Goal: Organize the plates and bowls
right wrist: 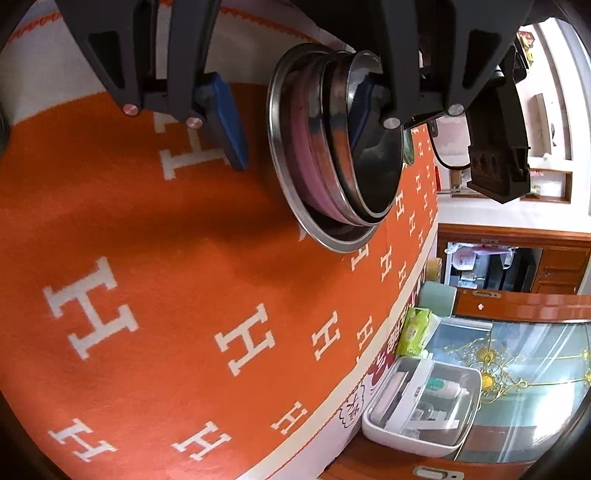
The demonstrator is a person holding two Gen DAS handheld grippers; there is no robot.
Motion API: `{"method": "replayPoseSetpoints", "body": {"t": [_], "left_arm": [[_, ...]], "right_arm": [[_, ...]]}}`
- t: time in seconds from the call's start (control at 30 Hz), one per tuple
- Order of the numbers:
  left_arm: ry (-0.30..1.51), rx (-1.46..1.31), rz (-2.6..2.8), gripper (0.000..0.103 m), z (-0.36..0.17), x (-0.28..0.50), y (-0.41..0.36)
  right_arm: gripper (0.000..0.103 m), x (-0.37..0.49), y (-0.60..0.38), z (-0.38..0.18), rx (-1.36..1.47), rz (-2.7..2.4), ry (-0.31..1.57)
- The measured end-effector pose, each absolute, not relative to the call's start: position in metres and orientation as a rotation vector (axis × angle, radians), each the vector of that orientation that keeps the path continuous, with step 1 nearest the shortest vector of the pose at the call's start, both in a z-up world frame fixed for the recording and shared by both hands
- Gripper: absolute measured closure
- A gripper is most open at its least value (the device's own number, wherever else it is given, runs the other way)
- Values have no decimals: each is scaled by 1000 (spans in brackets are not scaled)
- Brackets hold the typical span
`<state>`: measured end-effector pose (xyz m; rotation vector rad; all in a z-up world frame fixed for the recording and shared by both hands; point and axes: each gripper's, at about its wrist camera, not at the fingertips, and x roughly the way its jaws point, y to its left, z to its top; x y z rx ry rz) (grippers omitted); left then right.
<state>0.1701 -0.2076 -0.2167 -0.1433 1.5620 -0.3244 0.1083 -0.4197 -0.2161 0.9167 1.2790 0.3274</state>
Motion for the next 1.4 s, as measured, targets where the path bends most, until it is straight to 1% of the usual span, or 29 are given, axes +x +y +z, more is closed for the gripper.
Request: {"method": "replayPoseSetpoints", "body": {"t": [0.1, 0.17, 0.27, 0.3, 0.43, 0.73, 0.93, 1.4], "left_arm": [[1556, -149, -305, 44, -217, 169, -208], [1559, -155, -292, 48, -218, 168, -207], [1553, -175, -289, 49, -218, 168, -206], [1550, -179, -293, 51, -217, 168, -206], [1543, -202, -290, 54, -216, 166, -201], [1521, -198, -305, 56, -210, 159, -199], [1457, -185, -329, 56, -191, 148, -192], [1253, -282, -331, 55, -143, 123, -144]], "right_arm": [[55, 109, -422, -221, 940, 352, 1282], [60, 111, -423, -223, 952, 364, 1282], [61, 112, -424, -224, 954, 371, 1280], [61, 112, -424, -223, 955, 372, 1280], [63, 112, -424, -223, 951, 370, 1284], [69, 108, -424, -219, 921, 336, 1285], [70, 104, -416, -210, 895, 331, 1275], [71, 92, -383, -161, 851, 434, 1107]]}}
